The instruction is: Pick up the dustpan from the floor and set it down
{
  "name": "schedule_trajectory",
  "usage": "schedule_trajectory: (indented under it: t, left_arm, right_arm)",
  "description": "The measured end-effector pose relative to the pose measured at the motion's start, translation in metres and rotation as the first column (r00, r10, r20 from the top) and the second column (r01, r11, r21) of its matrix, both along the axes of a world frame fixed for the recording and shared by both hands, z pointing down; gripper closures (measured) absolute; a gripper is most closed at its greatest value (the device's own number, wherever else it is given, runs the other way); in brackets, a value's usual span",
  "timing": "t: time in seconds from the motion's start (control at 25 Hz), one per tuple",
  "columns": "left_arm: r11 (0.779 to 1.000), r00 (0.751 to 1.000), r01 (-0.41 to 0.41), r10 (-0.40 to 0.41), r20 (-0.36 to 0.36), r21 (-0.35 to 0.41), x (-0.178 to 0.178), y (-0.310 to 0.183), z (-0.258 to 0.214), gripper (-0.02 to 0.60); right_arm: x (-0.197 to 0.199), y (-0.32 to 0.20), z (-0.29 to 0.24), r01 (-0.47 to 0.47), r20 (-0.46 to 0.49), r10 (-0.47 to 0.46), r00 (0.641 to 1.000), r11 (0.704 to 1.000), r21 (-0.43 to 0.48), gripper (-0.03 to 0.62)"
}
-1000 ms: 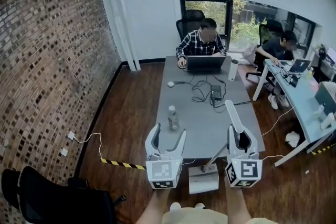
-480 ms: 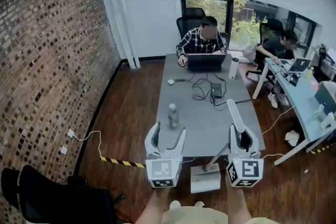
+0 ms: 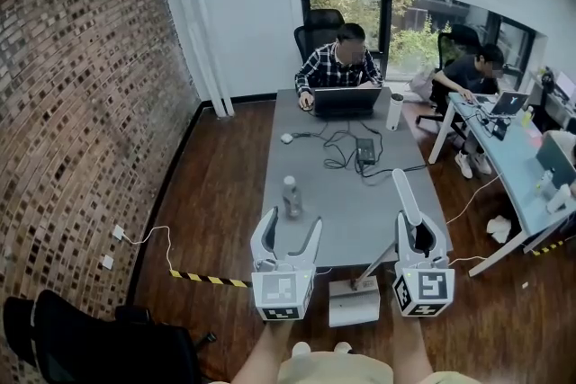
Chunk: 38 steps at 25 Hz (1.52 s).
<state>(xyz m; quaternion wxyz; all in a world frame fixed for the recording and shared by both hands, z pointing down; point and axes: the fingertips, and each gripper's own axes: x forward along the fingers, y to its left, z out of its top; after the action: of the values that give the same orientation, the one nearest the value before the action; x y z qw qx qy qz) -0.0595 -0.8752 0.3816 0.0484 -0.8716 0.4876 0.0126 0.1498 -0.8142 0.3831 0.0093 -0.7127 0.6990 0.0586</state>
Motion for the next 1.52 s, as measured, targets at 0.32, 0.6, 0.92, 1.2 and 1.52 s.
schedule_trajectory:
  t: [0.32, 0.6, 0.92, 1.2, 1.52]
  left_arm:
    - [0.995, 0.995, -0.101, 0.101, 0.018, -0.023, 0.039, 0.0, 0.015, 0.247]
    - [0.976, 0.978, -0.207, 0.209, 0.021, -0.064, 0.079, 0.002, 0.041, 0.247]
    - [0.935, 0.941, -0.333, 0.338, 0.021, -0.127, 0.132, 0.019, 0.072, 0.247]
    - [0.915, 0.928, -0.366, 0.374, 0.012, -0.17, 0.154, 0.018, 0.097, 0.247]
    - [0.909, 0.928, -0.368, 0.373, -0.011, -0.194, 0.161, 0.012, 0.108, 0.249]
  right_arm:
    - [0.026, 0.004, 0.035, -0.031, 0.013, 0.032, 0.999, 0.997, -0.076, 0.482]
    - [0.052, 0.012, 0.08, -0.073, 0.009, 0.076, 0.997, 0.984, -0.16, 0.48]
    - [0.093, 0.023, 0.136, -0.109, 0.029, 0.12, 0.992, 0.964, -0.243, 0.48]
    - [0.1, 0.026, 0.191, -0.073, 0.02, 0.084, 0.996, 0.939, -0.336, 0.48]
    - [0.105, 0.023, 0.277, -0.035, 0.025, 0.052, 0.998, 0.886, -0.462, 0.479]
